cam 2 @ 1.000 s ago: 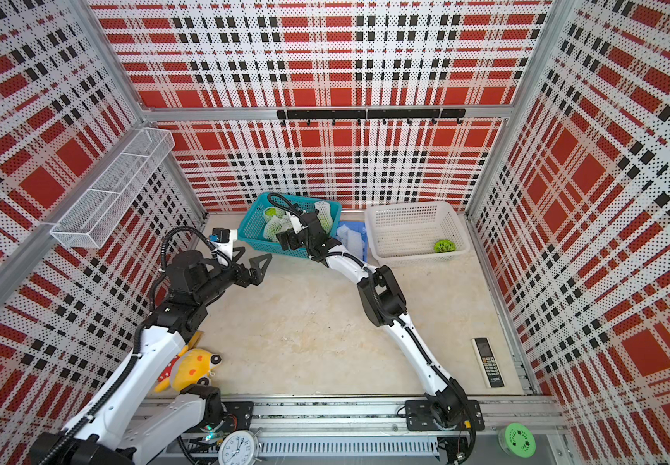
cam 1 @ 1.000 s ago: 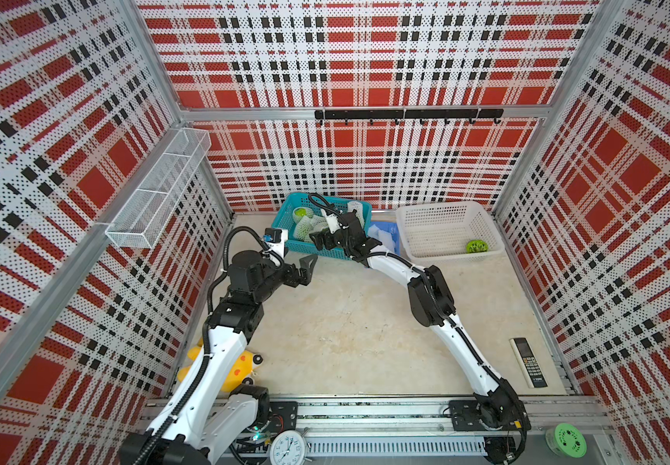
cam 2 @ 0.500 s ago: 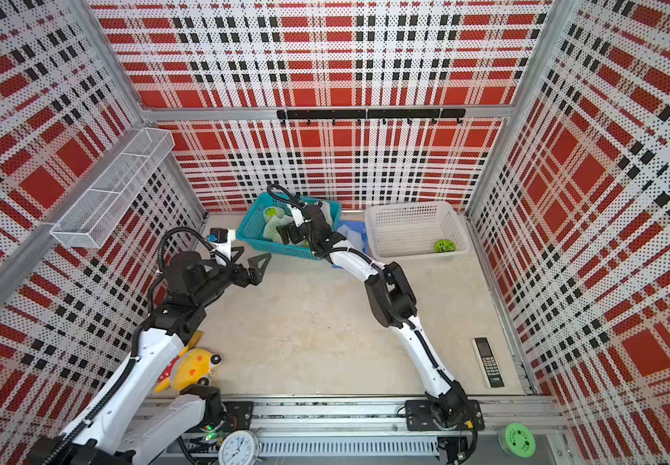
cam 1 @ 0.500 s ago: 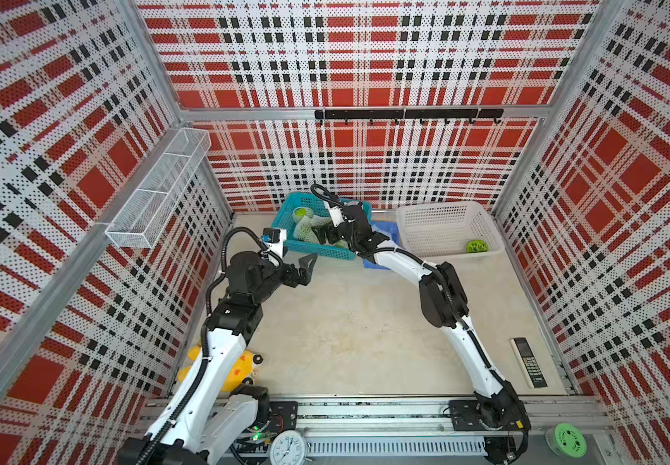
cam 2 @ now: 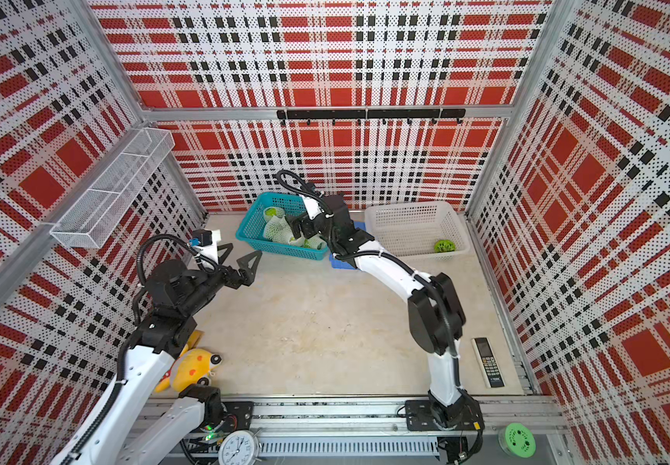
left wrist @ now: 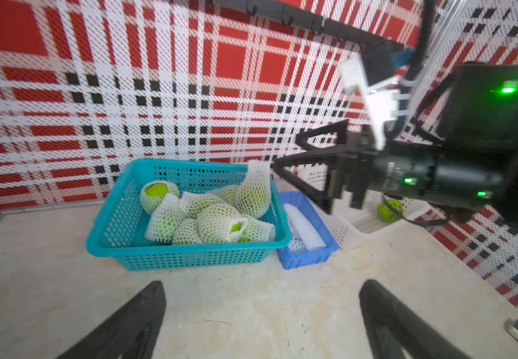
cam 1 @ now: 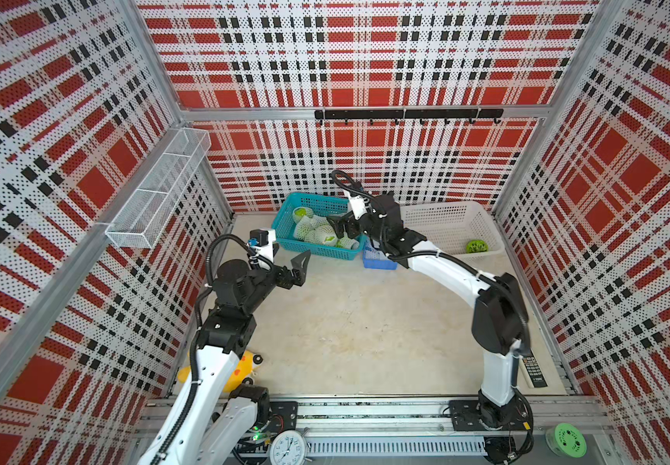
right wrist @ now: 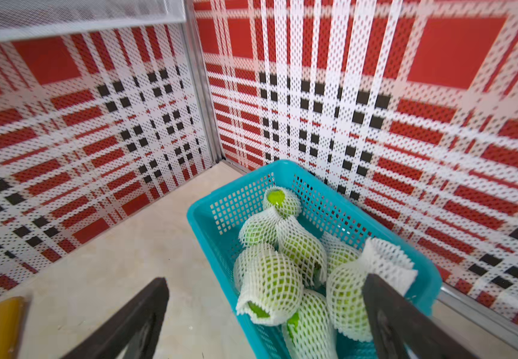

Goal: Sleeve custard apples in foam nets
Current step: Reset both arms

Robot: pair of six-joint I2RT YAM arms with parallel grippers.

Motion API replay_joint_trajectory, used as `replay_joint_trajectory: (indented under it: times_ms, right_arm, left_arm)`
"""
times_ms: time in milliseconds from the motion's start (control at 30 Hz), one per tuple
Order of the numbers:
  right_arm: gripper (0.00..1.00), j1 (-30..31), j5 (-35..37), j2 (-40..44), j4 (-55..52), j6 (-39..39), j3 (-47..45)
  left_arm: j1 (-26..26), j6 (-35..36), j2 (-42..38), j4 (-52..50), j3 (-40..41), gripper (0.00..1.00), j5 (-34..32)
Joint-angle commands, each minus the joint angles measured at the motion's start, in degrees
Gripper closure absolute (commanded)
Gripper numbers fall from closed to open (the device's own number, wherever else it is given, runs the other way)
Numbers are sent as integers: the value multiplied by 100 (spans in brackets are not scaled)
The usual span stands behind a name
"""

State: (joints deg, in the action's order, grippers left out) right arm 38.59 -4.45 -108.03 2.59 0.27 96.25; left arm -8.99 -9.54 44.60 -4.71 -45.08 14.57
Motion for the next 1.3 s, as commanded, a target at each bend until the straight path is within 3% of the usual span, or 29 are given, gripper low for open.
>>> replay_joint_trajectory:
  times_ms: [0, 100, 233, 333, 533, 633, 767, 1033, 1267]
  right_arm:
    - [0, 10, 109, 851, -353, -190, -393]
    - [0, 10, 127, 1564, -948, -130, -746]
    - [0, -9, -7, 2233, -1714, 165, -1018]
    - [0, -7, -258, 2440, -2319, 418, -972]
    - [0, -5, -101, 2891, -2808, 1103, -1212]
    - [1, -5, -134, 2806, -3253, 1466, -1034]
    - [1, 12, -83, 2661, -3517, 1829, -917]
    - [1, 12, -48, 2168, -3547, 2006, -599]
    - [0, 12, 100, 1773, -3327, 1689, -255]
  left_arm:
    - [60, -338, -535, 352, 218, 1, -328]
    - [56, -1050, -984, 425, 450, 0, -450]
    - [-4, -1404, -1032, 383, 448, 0, 321]
    - [-65, -1784, -868, -56, 263, 0, 508]
    - [-367, -2060, -941, -1519, -164, 0, -505]
    - [-518, -1977, -837, -2439, -548, 0, -1133]
    - [-551, -1963, -619, -3105, -813, 0, -1454]
    - [-294, -2009, -3, -3074, -906, 0, -1017]
    - [-79, -2111, 609, -2755, -1023, 0, -677]
